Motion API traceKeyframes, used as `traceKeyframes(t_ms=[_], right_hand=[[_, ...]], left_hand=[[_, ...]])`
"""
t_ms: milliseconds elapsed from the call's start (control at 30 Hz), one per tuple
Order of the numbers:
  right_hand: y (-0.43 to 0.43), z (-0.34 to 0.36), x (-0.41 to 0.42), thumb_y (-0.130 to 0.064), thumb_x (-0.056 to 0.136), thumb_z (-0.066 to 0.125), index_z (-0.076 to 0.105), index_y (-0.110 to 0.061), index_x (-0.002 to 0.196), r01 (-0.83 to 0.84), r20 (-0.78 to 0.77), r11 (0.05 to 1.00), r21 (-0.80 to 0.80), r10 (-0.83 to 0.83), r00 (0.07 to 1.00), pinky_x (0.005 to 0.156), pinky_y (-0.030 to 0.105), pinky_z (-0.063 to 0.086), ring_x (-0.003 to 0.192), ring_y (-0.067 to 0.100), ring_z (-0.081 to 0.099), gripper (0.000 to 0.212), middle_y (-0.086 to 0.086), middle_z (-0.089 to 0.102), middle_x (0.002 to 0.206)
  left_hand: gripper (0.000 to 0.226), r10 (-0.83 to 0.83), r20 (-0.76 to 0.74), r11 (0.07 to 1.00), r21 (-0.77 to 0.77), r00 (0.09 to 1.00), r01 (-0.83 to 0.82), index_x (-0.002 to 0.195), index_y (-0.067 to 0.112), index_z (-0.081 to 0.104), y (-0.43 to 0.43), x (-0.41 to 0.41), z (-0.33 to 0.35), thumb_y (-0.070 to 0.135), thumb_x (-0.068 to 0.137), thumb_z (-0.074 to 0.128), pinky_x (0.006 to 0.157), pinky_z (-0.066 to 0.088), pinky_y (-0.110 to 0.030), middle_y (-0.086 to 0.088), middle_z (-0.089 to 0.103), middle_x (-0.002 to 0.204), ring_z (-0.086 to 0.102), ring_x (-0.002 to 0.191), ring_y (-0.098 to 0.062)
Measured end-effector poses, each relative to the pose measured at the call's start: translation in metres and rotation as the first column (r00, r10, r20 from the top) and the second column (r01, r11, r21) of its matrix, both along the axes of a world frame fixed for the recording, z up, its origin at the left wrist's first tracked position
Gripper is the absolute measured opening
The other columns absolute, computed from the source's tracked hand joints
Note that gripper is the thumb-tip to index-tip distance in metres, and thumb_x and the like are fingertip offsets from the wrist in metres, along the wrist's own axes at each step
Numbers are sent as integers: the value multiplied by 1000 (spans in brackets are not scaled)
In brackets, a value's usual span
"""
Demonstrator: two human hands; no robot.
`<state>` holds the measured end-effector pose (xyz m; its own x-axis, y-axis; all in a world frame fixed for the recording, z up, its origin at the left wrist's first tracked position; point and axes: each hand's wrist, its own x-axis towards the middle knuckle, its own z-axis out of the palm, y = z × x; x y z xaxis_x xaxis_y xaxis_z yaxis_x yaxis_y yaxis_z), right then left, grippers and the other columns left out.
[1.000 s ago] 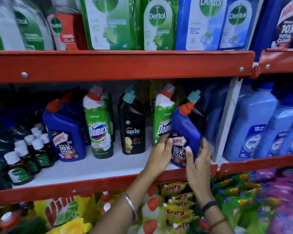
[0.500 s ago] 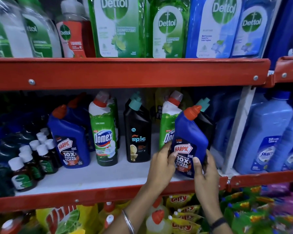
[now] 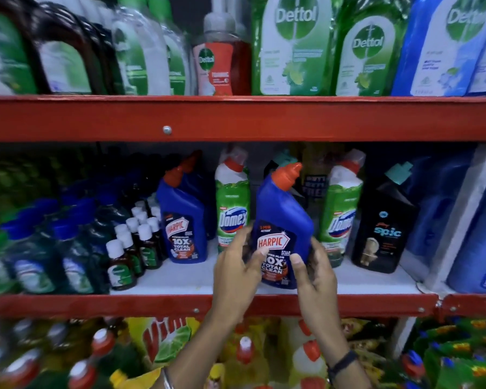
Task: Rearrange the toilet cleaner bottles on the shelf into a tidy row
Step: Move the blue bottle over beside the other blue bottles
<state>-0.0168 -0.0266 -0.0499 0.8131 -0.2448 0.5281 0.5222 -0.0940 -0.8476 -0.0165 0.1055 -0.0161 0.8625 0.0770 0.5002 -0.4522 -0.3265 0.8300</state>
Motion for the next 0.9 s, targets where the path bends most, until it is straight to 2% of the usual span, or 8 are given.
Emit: traceKeyframes(t_ms=[133, 233, 367, 467, 567, 667, 800, 900], right_hand=[[51, 0, 6, -28, 92, 54, 42, -21, 137, -92, -10, 996, 13, 92, 996, 90, 19, 50, 119, 4, 56, 48, -2, 58, 133], [86, 1, 11, -23, 93, 52, 42, -21, 137, -164, -14, 986, 2, 164, 986, 92, 20, 50, 119, 2, 56, 45, -3, 57, 133], [122, 1, 20, -25, 93, 53, 42, -20, 138, -193, -23, 979, -67, 191, 981, 96, 22, 48, 123, 7, 54, 46, 1, 57, 135], [141, -3, 28, -27, 92, 55, 43, -20, 138, -234, -61, 971, -54, 231, 971, 97, 29, 50, 123, 10, 55, 48, 2, 57, 135], [152, -7, 35, -24, 92, 56, 44, -18, 137, -229, -81, 971, -70, 223, 971, 94, 23, 51, 121, 10, 56, 47, 4, 59, 134], [157, -10, 43, -18, 92, 56, 43, -14, 137, -219, -107, 972, -89, 209, 972, 92, 19, 50, 119, 11, 58, 48, 6, 59, 133], [157, -12, 49, -17, 92, 56, 44, -14, 136, -211, -134, 968, -137, 193, 972, 97, 35, 52, 117, 14, 59, 46, 6, 60, 132], [157, -12, 51, -18, 92, 55, 43, -13, 135, -211, -134, 964, -164, 191, 973, 96, 36, 53, 117, 16, 59, 46, 7, 59, 131]], left_hand=[[42, 130, 23, 992, -6, 991, -129, 126, 29, 54, 49, -6, -1, 13, 88, 61, 87, 57, -39, 18, 67, 105, 65, 100, -6], [43, 209, 16, 977, -33, 978, -209, 129, 31, 54, 79, -9, -2, 13, 89, 61, 85, 58, -40, 25, 64, 102, 65, 98, -5], [41, 307, 11, 950, -67, 952, -305, 125, 27, 57, 112, -8, -7, 10, 88, 61, 81, 59, -43, 21, 66, 98, 67, 89, -6], [41, 350, -12, 934, -78, 937, -349, 126, 26, 56, 128, -6, -10, 9, 89, 60, 80, 59, -42, 20, 65, 97, 65, 91, -2], [42, 356, -37, 929, -91, 934, -358, 128, 25, 54, 137, -3, -14, 10, 90, 59, 81, 59, -41, 26, 60, 98, 62, 92, 1], [42, 357, -52, 928, -90, 933, -361, 130, 24, 53, 142, 2, -19, 11, 90, 58, 80, 59, -41, 11, 67, 105, 63, 92, -2], [43, 346, -80, 933, -71, 935, -352, 133, 23, 51, 146, 10, -26, 17, 91, 59, 79, 59, -44, 3, 69, 110, 66, 96, -14], [44, 355, -69, 933, -44, 933, -358, 134, 22, 49, 149, 13, -30, 19, 91, 59, 78, 59, -42, -1, 68, 115, 66, 97, -16]])
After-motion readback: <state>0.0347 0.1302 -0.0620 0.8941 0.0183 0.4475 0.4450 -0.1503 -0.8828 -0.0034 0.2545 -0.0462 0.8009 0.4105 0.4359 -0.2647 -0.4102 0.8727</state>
